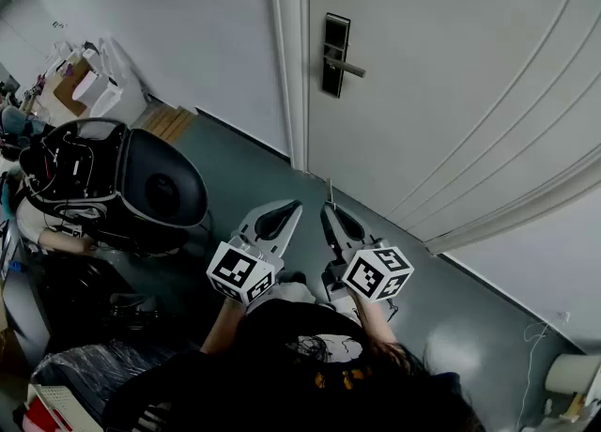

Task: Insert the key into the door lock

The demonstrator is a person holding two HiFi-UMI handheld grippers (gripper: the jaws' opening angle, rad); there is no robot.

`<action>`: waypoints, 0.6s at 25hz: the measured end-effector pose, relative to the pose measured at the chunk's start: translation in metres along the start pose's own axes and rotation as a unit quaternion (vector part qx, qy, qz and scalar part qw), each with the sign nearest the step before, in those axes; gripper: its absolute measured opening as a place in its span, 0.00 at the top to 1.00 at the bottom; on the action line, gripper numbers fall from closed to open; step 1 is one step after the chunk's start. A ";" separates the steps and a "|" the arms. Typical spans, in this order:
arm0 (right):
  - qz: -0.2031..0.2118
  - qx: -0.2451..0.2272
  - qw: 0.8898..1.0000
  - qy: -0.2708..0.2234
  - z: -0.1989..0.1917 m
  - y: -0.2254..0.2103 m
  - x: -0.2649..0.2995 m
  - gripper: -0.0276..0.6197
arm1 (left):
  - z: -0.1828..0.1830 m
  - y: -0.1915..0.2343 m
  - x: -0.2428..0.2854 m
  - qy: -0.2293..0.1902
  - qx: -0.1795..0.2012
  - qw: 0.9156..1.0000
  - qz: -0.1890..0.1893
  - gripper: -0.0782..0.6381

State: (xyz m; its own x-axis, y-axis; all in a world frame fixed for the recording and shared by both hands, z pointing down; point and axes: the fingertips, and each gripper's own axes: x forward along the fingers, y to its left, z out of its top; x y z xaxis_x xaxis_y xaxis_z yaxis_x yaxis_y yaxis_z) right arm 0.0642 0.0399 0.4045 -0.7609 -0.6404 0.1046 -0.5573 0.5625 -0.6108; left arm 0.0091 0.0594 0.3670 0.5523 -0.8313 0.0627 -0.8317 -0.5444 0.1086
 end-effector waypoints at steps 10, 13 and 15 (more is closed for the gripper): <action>-0.008 0.014 1.000 0.007 -0.003 -0.011 0.034 0.93 | -0.007 0.032 0.009 0.008 -0.007 1.000 -0.005 0.88; -0.010 0.016 1.000 0.012 -0.004 -0.013 0.049 0.93 | -0.008 0.046 0.013 0.009 -0.009 1.000 -0.009 0.88; -0.011 0.020 1.000 0.015 -0.005 -0.017 0.060 0.93 | -0.010 0.057 0.018 0.009 -0.011 1.000 -0.011 0.88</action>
State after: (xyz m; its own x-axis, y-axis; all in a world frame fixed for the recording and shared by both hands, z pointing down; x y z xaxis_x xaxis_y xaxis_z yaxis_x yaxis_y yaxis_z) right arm 0.0262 -0.0051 0.4253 -0.7578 -0.6370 0.1412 -0.5615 0.5266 -0.6383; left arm -0.0280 0.0147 0.3839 0.5713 -0.8171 0.0770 -0.8182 -0.5598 0.1310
